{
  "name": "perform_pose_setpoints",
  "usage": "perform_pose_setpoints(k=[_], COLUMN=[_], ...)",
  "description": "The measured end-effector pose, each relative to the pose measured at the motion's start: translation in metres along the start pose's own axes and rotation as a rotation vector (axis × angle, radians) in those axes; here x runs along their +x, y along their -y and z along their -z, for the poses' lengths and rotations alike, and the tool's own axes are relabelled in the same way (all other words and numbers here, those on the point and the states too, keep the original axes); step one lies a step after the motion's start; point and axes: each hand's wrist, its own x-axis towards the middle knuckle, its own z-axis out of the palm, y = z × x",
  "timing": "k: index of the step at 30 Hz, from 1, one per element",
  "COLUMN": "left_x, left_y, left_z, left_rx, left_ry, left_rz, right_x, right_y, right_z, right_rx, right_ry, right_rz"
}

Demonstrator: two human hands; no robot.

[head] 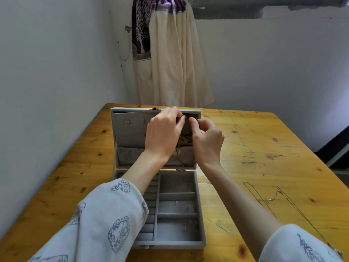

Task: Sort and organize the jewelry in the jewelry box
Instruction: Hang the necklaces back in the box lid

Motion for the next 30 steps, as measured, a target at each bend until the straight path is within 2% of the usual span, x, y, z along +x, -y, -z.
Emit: perform_pose_setpoints(k=[7, 13, 18, 23, 30], left_x=[-0.001, 0.003, 0.003, 0.001, -0.006], left_y=[-0.012, -0.016, -0.014, -0.015, -0.016], left_z=[-0.005, -0.006, -0.009, -0.007, -0.004], left_rx=[-0.183, -0.263, -0.317, -0.369, -0.366], left_ry=[-0.078, -0.067, -0.039, 0.0, 0.058], left_rz=[0.377, 0.584, 0.698, 0.809, 0.8], right_x=[-0.001, 0.001, 0.0, 0.0, 0.0], right_y=[-0.003, -0.01, -0.012, -0.01, -0.012], right_z=[-0.006, -0.006, -0.008, -0.008, -0.007], right_rx=[0.011, -0.074, -0.122, -0.118, -0.142], right_ry=[-0.065, -0.06, -0.076, -0.075, -0.064], right_rz=[-0.004, 0.034, 0.077, 0.043, 0.051])
